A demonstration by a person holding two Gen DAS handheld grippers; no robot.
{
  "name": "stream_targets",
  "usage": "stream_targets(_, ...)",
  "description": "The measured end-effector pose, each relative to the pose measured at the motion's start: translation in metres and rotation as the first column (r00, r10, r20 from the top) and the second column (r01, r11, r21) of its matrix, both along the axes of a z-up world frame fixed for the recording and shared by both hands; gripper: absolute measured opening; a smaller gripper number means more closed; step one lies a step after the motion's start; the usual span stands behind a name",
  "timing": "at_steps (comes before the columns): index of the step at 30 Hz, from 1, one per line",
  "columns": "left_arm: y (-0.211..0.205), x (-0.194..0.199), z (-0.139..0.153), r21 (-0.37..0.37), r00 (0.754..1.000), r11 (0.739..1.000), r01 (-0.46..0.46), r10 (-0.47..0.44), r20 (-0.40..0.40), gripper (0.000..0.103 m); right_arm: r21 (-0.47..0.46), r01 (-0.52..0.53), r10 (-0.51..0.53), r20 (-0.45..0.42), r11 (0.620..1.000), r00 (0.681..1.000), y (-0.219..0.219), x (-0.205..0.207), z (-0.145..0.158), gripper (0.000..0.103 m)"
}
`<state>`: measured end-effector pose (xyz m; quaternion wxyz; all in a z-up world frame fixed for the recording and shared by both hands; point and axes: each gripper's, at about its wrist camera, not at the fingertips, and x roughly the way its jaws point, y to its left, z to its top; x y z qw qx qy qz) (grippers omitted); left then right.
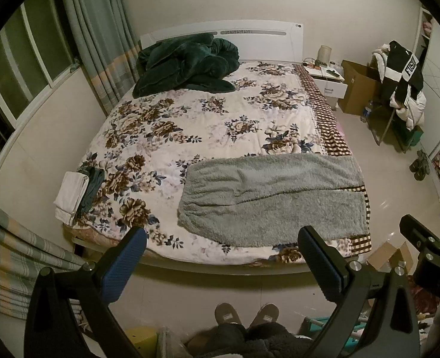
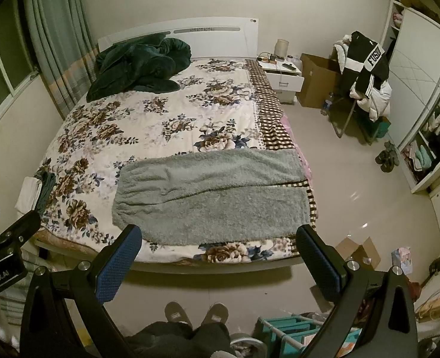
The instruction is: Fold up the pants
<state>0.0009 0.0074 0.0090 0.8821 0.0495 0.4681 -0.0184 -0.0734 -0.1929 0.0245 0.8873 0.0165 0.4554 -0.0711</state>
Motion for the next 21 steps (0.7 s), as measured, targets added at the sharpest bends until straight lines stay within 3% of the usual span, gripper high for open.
stream_targets(21,0.0019,-0.0013,0.0060,-0.003,1.000,1.000,0.004,-0.004,0.005,0.103,-0.003,-0.001,0.001,0.004,1.000,1.000,0.0029,0.0026,0.0030,0.103)
